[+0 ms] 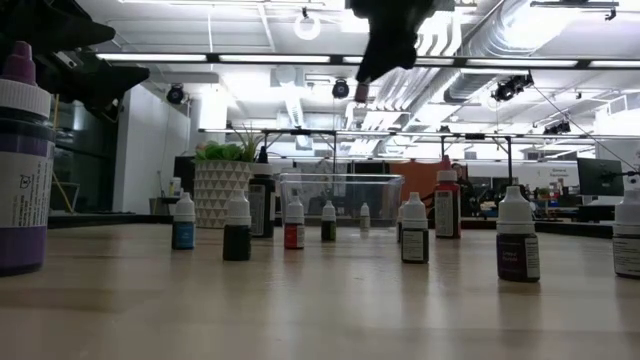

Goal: Pick & Place food coloring
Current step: Put the small orange food coloring bottle into the bin

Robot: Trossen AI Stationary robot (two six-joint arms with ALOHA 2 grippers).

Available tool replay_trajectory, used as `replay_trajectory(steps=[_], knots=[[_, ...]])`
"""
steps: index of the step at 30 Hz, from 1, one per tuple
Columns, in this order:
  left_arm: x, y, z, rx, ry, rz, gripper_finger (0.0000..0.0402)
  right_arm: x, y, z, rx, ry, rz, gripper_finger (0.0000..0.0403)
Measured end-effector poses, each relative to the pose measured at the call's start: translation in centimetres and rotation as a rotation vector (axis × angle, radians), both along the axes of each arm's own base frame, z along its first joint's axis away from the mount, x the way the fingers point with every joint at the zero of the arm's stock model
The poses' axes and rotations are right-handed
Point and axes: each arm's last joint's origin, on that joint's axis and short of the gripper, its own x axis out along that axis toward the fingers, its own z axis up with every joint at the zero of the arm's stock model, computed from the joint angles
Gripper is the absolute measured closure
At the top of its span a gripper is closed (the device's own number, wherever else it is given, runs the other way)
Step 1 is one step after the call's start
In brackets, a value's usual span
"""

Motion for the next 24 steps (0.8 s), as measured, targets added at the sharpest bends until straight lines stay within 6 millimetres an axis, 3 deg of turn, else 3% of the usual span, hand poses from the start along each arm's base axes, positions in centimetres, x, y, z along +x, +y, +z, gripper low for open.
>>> replay_trajectory(steps=[4,10,19,24], knots=[[0.0,0.0,0.0,0.000,0.000,0.000,0.0130,1.3,-2.4,0.7,-0.007,0.023,-0.043,0.0332],[0.0,0.0,0.0,0.000,0.000,0.000,0.0130,3.0,-7.1,0.2,-0.010,0.119,-0.105,0.0332],[0.0,0.0,0.0,0.000,0.000,0.000,0.0130,3.5,-14.7,-4.8,0.037,0.235,-0.241,0.0332],[0.0,0.0,0.0,0.000,0.000,0.000,0.0130,2.9,-16.8,-7.4,0.079,0.292,-0.302,0.0332]])
